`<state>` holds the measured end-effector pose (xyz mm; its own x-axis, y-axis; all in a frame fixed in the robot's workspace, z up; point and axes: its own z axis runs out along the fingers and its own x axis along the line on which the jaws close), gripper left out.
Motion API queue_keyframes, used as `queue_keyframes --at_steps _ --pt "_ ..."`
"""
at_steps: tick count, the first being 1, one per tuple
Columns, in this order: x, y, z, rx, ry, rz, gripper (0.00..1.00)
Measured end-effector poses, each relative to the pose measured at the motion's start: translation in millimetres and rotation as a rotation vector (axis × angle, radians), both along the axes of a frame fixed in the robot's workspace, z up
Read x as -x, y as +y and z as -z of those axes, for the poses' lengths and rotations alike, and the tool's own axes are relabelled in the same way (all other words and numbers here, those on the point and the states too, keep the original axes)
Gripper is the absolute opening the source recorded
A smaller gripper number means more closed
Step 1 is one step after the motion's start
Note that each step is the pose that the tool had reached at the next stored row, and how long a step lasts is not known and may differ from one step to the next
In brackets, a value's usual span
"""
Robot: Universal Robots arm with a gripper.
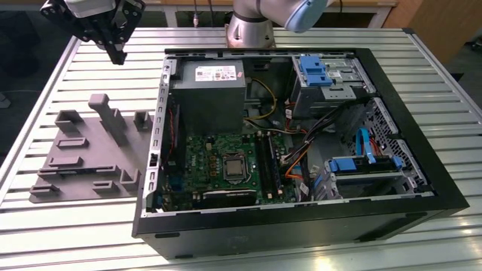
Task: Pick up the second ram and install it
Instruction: 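Reach for the second ram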
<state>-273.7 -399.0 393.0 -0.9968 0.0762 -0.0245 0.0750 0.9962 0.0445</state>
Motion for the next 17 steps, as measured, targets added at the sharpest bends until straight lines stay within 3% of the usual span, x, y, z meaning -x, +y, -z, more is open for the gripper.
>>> queue_keyframes --at_steps 17 --pt "11.0 0.0 0.0 -0.0001 0.0000 0.000 0.11"
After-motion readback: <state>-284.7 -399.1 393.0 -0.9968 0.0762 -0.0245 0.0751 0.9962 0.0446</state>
